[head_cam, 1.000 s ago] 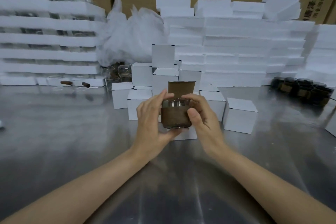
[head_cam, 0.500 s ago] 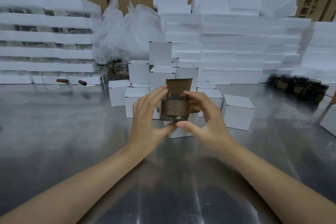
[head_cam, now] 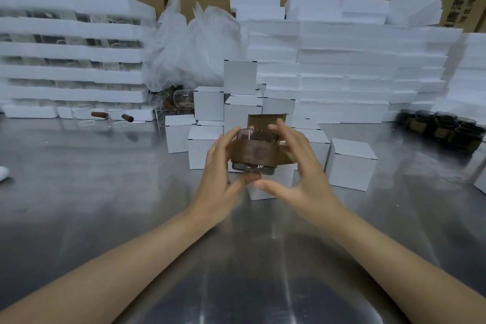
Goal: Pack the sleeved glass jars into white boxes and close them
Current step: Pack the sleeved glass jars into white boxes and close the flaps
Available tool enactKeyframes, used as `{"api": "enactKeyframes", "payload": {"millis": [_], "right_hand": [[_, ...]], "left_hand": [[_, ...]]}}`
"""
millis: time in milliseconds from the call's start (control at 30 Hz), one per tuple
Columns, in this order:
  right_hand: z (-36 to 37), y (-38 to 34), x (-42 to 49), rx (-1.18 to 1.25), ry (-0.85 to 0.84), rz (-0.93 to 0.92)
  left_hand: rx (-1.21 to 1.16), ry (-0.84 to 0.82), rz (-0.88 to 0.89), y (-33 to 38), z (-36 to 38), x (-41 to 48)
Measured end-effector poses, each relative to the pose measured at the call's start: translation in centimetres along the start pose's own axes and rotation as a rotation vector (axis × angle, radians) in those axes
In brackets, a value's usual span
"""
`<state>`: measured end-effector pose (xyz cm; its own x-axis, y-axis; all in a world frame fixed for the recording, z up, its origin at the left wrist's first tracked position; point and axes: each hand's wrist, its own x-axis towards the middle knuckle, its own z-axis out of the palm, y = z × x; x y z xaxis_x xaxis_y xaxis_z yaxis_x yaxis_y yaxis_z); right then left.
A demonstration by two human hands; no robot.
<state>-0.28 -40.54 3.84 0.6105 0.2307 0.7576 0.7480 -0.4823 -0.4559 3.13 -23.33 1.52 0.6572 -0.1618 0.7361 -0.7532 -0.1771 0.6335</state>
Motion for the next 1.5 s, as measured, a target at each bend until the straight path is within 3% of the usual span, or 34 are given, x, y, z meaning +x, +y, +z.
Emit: {"api": "enactKeyframes", "payload": {"millis": [133,300,467,667,900,1167,1500], "right_hand": [[0.0,0.4,-0.3,0.022,0.004,0.035],[0.1,0.9,-0.2,0.078,0.081,0.070],[0.1,0.9,-0.3,0.092,0.052,0.122],[0.0,0.6,-0.1,-0.079,0.126,-0.057],[0.4,-0.5,0.1,0.086,0.193,-0.105],[0.5,-0.8,0.3,-0.085,0.143,-0.359],[-0.2,-0.1,0.5,-0.119,0.182,-0.311]], "left_hand": [[0.024,-0.058,-0.009,0.4,0.1,-0.1],[0.139,-0.023,0.070,0.5,0.0,0.2],[0.201,-0.011,0.106,0.3,-0.2,0.2],[0.268,-0.028,0.121,0.2,-0.1,0.6],[0.313,-0.121,0.159,0.1,0.3,0.4],[0.419,-0.095,0.296,-1.9,0.9,-0.1],[0.373,-0.145,0.150,-1.1,0.7,0.0]]}}
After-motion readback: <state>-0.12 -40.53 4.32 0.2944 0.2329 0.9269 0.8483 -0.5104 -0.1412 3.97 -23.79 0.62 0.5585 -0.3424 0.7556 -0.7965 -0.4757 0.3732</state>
